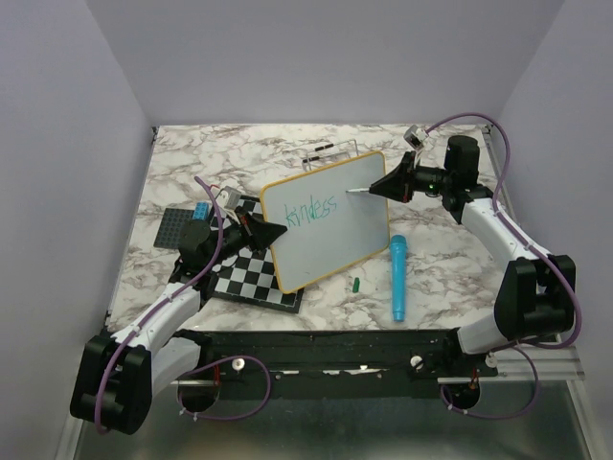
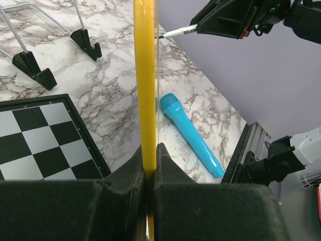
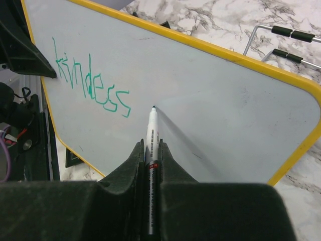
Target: Write a sentence on the whiteboard
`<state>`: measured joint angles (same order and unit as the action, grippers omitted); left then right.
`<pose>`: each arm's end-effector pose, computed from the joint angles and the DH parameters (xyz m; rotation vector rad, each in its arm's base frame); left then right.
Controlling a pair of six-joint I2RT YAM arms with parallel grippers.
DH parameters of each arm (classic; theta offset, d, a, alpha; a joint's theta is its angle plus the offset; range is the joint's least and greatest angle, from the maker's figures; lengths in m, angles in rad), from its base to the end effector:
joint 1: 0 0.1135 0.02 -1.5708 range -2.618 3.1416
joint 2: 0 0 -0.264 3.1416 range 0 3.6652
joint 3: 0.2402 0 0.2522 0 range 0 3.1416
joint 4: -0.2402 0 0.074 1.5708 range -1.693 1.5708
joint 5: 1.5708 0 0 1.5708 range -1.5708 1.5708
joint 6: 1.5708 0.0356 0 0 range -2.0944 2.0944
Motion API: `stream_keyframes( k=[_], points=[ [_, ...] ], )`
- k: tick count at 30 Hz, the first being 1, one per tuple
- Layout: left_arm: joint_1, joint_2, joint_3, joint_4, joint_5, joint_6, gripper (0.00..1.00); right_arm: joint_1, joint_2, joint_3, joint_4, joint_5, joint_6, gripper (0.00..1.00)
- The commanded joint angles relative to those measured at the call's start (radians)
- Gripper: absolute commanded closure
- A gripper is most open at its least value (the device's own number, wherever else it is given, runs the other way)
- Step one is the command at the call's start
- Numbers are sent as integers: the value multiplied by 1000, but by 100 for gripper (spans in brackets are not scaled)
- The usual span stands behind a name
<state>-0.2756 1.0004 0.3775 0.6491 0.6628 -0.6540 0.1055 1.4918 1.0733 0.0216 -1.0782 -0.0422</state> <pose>0.1994 -0.0792 0.2442 0.2531 1.6705 -1.2231 0.3260 0.0661 0.2968 -0.8271 1.7013 1.0879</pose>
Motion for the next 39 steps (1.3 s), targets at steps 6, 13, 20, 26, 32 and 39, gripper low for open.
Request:
stream_keyframes(
  k=[6, 13, 20, 26, 32, 39],
  points=[
    [-8, -16, 24, 46, 31, 22, 100, 6, 18, -16, 24, -5, 2, 99],
    [-8, -16, 23, 49, 31, 24, 100, 10, 22, -16, 24, -19, 4, 99],
    [-8, -20, 20, 46, 29, 25, 100, 11, 16, -21, 31, -23, 10, 99],
    [-8, -17, 21, 47, 29, 25, 100, 13, 16, -21, 32, 1, 13, 99],
    [-10, -16, 21, 49, 31, 24, 100, 17, 30, -9, 37, 3, 28, 99],
    [-11, -16, 21, 50, 29, 25, 100, 52, 44, 13, 15, -15, 18, 99]
  ],
)
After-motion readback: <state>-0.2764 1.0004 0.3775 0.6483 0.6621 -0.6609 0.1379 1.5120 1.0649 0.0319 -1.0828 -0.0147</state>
